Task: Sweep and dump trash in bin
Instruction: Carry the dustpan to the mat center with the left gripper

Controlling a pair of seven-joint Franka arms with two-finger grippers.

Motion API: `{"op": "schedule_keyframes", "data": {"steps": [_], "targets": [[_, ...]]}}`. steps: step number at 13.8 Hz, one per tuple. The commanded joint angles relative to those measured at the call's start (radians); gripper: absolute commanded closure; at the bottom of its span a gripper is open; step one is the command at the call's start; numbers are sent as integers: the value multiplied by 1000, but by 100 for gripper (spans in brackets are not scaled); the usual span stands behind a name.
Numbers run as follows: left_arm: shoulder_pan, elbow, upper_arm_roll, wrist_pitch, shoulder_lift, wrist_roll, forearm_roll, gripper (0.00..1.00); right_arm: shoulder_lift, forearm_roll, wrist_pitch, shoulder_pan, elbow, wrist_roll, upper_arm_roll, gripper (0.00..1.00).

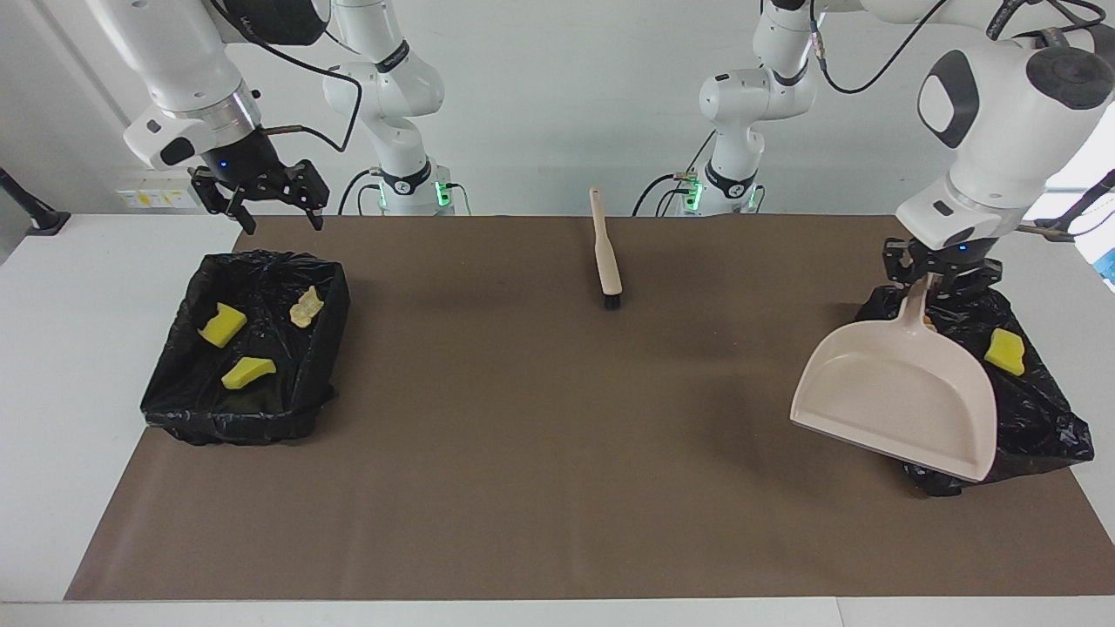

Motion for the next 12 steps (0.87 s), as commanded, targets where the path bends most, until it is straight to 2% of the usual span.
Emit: {"op": "schedule_keyframes", "data": {"steps": [1,4,7,9,12], "targets": [[-95,-172,19,61,-113,-167,-85,100,-14,6,5,-6,-15,14,4,0],[-219,-254,19,170,-111,-365,-123,100,-14,6,5,-5,-15,14,4,0],[-351,-294,17,342,-53,-604,-131,100,-14,6,5,-5,-15,14,4,0],[-432,-288,19,423,48,-643,-132,100,-14,6,5,-5,-15,14,4,0],[-469,-291,16,511,91,-657,-161,100,-14,6,5,-5,-15,14,4,0]]}}
